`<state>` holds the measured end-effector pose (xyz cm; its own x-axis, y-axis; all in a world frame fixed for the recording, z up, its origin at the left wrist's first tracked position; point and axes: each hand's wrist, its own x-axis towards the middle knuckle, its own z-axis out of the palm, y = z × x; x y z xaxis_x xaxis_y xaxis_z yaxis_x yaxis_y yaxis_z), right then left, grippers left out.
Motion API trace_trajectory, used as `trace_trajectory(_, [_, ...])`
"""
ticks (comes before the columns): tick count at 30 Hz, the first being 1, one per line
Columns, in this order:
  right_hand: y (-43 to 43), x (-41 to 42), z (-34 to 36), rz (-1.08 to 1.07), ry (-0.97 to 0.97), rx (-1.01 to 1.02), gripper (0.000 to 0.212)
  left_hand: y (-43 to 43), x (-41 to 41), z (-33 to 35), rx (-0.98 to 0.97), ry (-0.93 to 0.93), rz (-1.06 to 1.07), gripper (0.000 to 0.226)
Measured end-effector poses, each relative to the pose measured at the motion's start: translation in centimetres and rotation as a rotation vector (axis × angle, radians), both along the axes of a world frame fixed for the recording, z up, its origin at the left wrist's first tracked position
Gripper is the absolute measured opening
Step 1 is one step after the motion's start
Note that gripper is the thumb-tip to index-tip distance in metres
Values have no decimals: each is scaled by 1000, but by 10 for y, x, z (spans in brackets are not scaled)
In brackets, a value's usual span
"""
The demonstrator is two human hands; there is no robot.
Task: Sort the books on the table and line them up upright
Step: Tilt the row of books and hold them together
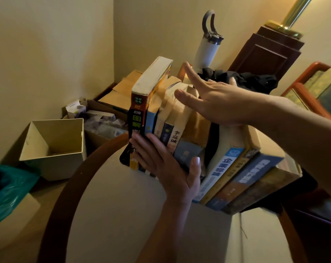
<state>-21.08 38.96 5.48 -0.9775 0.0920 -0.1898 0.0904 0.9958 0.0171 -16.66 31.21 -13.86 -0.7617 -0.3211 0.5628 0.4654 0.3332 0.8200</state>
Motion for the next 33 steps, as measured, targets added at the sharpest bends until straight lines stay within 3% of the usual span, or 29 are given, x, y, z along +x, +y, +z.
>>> trace_trajectory(33, [6,12,-3,0,12,-14,87,8,3,-14,33,59,31,88])
